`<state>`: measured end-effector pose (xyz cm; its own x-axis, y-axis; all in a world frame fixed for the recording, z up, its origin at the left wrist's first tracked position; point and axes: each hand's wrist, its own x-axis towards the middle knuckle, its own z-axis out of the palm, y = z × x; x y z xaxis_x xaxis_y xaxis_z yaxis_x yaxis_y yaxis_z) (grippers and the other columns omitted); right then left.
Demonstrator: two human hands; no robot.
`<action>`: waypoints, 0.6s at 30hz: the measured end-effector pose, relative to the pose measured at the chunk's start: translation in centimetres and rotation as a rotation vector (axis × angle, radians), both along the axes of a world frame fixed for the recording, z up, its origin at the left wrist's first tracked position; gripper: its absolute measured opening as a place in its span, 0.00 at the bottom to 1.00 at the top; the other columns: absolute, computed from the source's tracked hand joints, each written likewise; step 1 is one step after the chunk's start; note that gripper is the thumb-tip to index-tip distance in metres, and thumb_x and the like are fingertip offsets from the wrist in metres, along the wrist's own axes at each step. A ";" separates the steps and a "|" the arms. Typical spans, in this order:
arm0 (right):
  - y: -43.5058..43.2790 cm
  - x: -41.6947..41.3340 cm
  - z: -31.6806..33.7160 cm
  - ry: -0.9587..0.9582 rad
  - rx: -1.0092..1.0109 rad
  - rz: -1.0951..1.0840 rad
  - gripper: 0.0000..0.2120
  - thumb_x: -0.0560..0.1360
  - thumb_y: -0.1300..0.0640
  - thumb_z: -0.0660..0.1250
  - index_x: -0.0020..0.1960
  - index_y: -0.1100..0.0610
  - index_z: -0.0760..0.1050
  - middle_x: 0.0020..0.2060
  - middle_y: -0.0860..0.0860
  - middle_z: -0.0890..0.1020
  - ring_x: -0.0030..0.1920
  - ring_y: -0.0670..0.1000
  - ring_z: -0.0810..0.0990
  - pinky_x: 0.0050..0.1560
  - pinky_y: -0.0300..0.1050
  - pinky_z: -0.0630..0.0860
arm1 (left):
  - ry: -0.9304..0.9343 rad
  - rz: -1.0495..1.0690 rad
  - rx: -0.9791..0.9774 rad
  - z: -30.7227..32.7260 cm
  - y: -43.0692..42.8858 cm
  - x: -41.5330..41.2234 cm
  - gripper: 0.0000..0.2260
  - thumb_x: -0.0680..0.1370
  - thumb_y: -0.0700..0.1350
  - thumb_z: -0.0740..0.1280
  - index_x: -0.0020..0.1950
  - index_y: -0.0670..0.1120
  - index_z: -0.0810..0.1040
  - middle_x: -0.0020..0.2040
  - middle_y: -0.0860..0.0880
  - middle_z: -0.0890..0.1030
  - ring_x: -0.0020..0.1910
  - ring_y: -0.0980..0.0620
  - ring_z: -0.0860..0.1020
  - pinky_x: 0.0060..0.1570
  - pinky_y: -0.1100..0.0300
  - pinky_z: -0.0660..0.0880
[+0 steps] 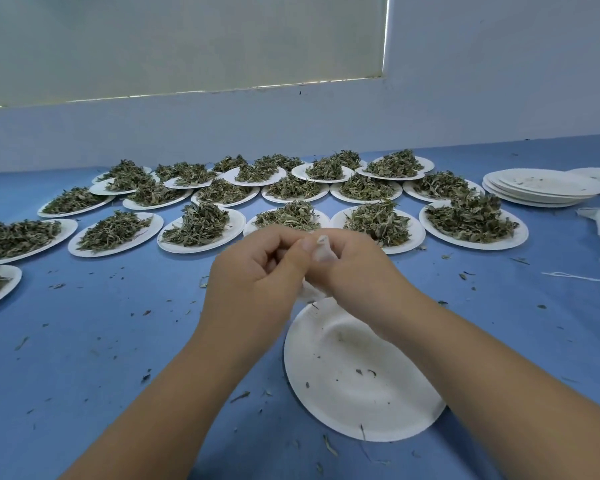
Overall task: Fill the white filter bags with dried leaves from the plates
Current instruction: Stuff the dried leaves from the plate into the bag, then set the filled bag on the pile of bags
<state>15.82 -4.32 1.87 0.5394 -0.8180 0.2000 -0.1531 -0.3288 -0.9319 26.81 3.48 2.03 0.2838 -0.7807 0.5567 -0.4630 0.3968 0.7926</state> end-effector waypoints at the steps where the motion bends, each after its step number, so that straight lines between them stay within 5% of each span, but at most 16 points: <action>1: -0.1 -0.3 0.0 -0.055 0.046 0.022 0.06 0.75 0.60 0.67 0.41 0.59 0.80 0.32 0.53 0.80 0.32 0.45 0.76 0.32 0.37 0.74 | -0.002 0.010 -0.014 0.1 0.0 0.3 0.08 0.77 0.48 0.66 0.41 0.55 0.83 0.24 0.52 0.73 0.23 0.53 0.69 0.24 0.64 0.67; 6: -0.9 -1.3 0.1 -0.182 0.204 -0.019 0.04 0.73 0.57 0.71 0.44 0.56 0.85 0.35 0.51 0.83 0.36 0.47 0.79 0.42 0.44 0.82 | 0.036 0.076 0.015 -0.2 -0.6 2.1 0.13 0.76 0.45 0.60 0.51 0.58 0.82 0.33 0.55 0.76 0.27 0.52 0.72 0.28 0.58 0.72; 9: -1.1 -1.8 0.5 -0.254 0.276 -0.006 0.05 0.72 0.57 0.71 0.43 0.58 0.85 0.36 0.52 0.83 0.29 0.43 0.76 0.43 0.45 0.82 | -0.195 0.128 0.073 -0.9 -1.2 2.8 0.24 0.75 0.38 0.61 0.58 0.67 0.74 0.47 0.59 0.73 0.36 0.55 0.73 0.34 0.65 0.73; 12: -1.2 -2.0 0.7 -0.297 0.302 0.007 0.05 0.72 0.58 0.71 0.44 0.56 0.85 0.41 0.56 0.84 0.34 0.45 0.78 0.46 0.49 0.81 | -0.359 0.082 0.235 -2.0 -1.6 3.5 0.32 0.75 0.36 0.63 0.69 0.67 0.65 0.57 0.64 0.66 0.42 0.59 0.73 0.39 0.68 0.72; 18: -1.1 -2.3 0.9 -0.326 0.313 0.095 0.06 0.72 0.57 0.70 0.43 0.50 0.86 0.44 0.52 0.86 0.44 0.50 0.82 0.49 0.49 0.78 | -0.388 0.049 0.285 -2.8 -1.5 4.2 0.27 0.74 0.41 0.70 0.65 0.66 0.66 0.54 0.66 0.71 0.48 0.64 0.74 0.42 0.73 0.70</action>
